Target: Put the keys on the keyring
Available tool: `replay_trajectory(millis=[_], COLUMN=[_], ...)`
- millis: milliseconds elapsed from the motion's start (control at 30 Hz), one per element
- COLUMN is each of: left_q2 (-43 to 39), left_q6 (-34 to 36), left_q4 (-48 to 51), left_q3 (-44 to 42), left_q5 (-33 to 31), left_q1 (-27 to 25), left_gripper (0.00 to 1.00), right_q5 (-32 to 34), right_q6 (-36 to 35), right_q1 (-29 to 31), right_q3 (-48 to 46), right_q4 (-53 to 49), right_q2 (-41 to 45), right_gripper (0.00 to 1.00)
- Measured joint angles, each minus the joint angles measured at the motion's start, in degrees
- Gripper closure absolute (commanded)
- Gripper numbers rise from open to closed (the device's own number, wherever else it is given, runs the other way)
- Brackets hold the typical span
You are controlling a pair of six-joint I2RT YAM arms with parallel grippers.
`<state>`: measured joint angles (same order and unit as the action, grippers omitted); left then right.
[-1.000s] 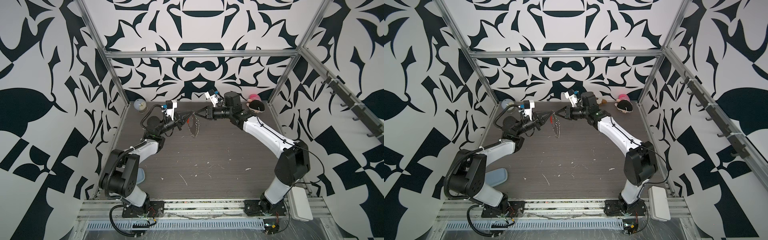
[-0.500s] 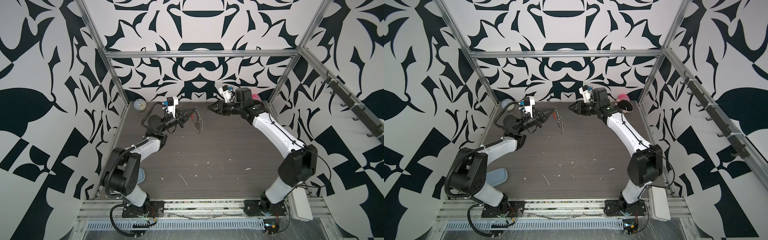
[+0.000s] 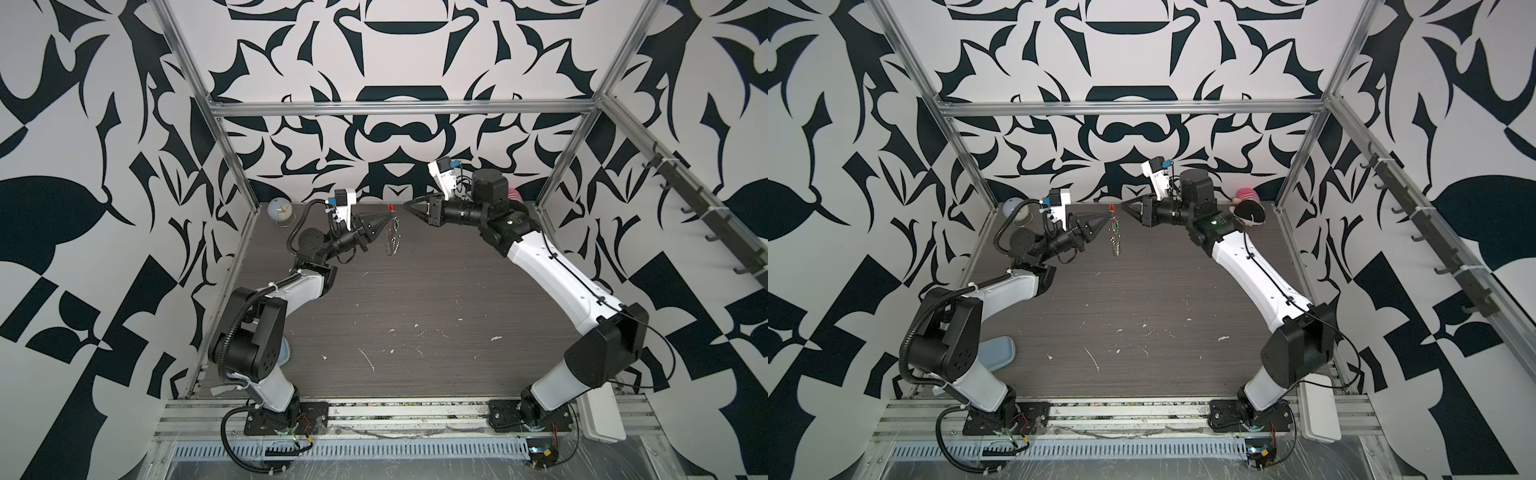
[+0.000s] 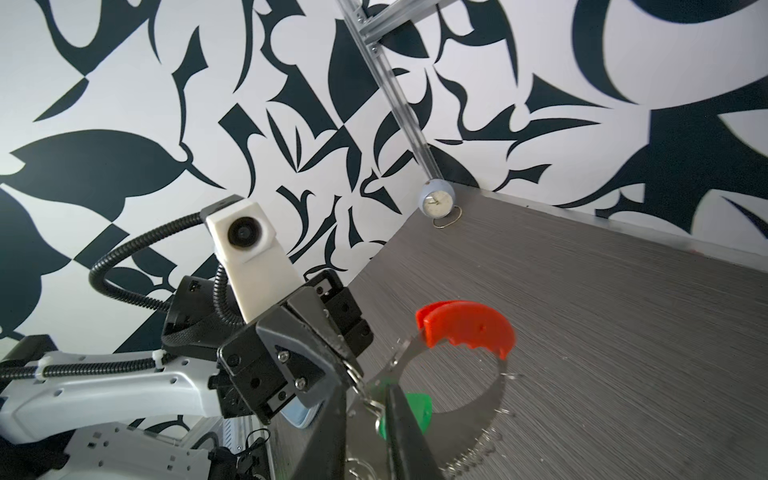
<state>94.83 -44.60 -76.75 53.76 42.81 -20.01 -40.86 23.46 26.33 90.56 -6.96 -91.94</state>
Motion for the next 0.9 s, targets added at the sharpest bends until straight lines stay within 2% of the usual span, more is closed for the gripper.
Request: replay_trajectory(millis=[600,800,900], left_q2=[0.17,0.2,0.2], left_q6=[-7.54,-8.57,-9.05], left_q4=[-1.53,-1.68,-1.66], left_q3=[0.13,0.44,0.5], left_q5=[-0.13,-0.2,-0.2], left_q1=[0.0,0.0,0.0], left_gripper=[1.0,1.0,1.0], right_q5=[-2.45,-3.13,-3.67], right_q6=[1.03,2.56,3.19], right_q1=[1.05,1.05,1.05], right_q3=[-5.27,-5.46,-5.46], right_q4=[8.79,10.8,11.58], right_q2=[-1.64,-1.64,-1.64], right_gripper=[0.78,0.83,0.88])
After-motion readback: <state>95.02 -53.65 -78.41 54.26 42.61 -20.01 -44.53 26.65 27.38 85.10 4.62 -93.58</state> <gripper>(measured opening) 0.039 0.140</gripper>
